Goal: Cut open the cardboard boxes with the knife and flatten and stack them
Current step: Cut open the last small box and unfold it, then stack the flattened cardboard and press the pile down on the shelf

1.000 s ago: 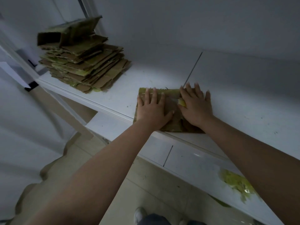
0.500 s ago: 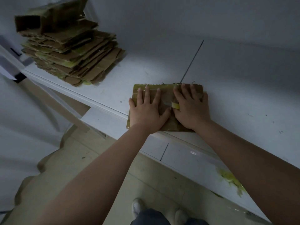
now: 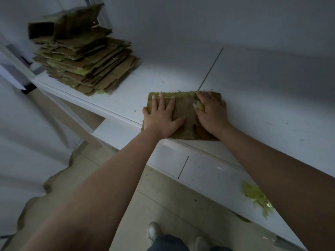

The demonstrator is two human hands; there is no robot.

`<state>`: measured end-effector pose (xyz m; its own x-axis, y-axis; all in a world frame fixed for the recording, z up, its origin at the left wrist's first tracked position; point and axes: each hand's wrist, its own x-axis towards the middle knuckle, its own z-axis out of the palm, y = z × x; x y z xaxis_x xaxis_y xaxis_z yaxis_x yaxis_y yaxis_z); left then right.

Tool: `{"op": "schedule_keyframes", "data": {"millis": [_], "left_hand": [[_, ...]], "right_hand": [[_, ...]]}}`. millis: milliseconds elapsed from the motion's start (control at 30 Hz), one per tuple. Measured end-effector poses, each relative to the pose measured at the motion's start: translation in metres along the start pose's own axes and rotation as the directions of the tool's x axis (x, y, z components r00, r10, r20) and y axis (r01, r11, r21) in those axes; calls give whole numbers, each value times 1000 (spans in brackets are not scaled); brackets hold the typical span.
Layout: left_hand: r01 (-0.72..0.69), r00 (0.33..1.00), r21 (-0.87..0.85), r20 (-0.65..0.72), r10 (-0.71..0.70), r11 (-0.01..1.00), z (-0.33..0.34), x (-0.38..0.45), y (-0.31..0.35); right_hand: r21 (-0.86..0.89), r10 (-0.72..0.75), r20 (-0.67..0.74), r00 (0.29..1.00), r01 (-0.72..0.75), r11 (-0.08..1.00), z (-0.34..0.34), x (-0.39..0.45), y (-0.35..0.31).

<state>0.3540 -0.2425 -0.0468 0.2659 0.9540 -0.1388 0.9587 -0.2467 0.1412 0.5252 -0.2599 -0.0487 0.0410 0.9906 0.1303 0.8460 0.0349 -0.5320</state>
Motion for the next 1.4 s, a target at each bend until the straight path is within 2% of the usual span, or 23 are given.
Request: {"op": "schedule_keyframes", "data": {"millis": [67,133,233,367,433,467,567,667,733,867,1033,1200,1400], "left_hand": [[-9,1000,-165,3,9,986,-13,-2,-4],[-27,995,-287,-99,-2,958,-24,-8,-10],[-18,979,-281,-201,-40,959,-28,-22,-13],[97,963,-283,-213,-162,954,-23,-42,-10],[186,945,-319,-200,-258,929,-23,-48,-7],[212,941,-341,-183,-285,916,-24,-50,-5],[247,940,-390,-127,-317,887,-25,-54,-1],[249,938,-451,-106,-329,857,-31,-60,4],[222,943,-476,-118,-312,851,-35,-63,11],[214,939,-526,-121,-321,823,-45,-68,20],[223,912,-307,-269,-309,925,-62,-77,22],[192,902,-202,-350,-254,960,-86,-74,17],[85,846,-286,-485,-221,955,-135,-68,-20]], "right_hand": [[198,26,-87,996,-8,980,-14,-1,0],[243,43,-154,987,-4,970,-26,-5,0],[129,70,-190,979,-46,991,-34,-14,5],[-46,233,-119,965,-240,970,-38,-31,9],[-144,283,-76,956,-292,946,-38,-40,8],[-133,300,-43,953,-303,944,-38,-44,6],[35,367,4,930,-367,929,-37,-49,2],[288,439,6,899,-422,860,-44,-49,0],[372,459,4,888,-428,824,-48,-51,-5],[229,395,-99,914,-365,902,-53,-55,-13],[-35,255,-213,943,-269,963,-57,-61,-15],[-54,236,-256,937,-258,965,-64,-54,-33],[-24,198,-380,903,-223,974,-87,-26,-87]]}}
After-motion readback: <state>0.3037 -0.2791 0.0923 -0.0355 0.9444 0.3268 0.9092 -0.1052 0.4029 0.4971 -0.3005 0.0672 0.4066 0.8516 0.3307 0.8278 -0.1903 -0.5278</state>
